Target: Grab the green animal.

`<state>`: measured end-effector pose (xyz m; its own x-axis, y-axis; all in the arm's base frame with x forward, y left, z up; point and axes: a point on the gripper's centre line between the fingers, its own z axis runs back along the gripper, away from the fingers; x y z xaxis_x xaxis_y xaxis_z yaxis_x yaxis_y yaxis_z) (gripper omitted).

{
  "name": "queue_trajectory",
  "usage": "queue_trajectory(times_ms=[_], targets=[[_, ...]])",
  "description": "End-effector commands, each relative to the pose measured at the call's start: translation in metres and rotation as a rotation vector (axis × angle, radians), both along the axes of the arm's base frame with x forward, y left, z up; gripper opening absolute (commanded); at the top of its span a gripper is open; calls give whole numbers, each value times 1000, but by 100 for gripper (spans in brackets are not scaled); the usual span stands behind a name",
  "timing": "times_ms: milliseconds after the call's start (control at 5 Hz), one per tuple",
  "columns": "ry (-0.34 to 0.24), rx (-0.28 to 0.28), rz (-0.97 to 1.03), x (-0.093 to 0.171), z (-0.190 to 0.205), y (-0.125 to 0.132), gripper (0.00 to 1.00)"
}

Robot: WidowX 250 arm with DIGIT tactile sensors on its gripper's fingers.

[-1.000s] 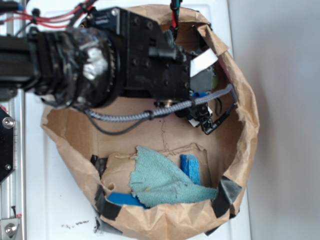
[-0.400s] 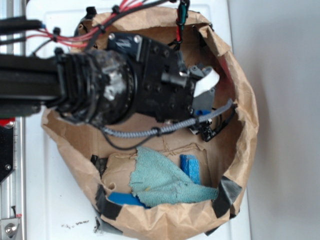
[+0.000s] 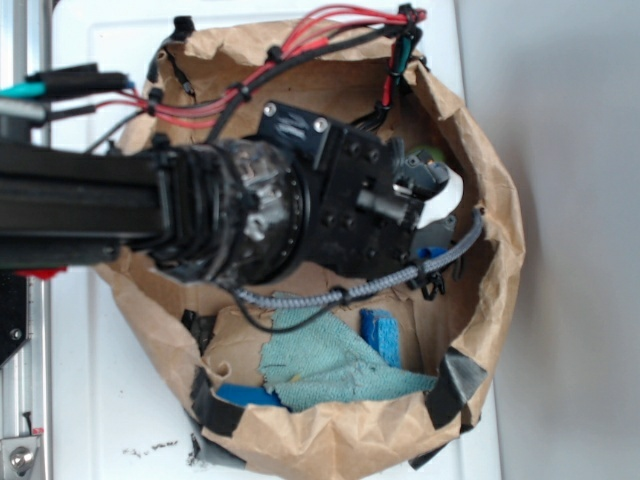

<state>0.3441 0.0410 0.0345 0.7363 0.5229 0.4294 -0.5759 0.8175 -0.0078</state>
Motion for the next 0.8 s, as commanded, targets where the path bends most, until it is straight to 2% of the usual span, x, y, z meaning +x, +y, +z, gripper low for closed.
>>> queue_trajectory(times_ms=[0,200,400,600], targets=[[-20,-3,-57,-6,14,-1,0],[-8,-58,-121,-19,33,2,0],[56,-125,-260,-38,62,10,0],[131,-133,-377,-57,90,11,0]])
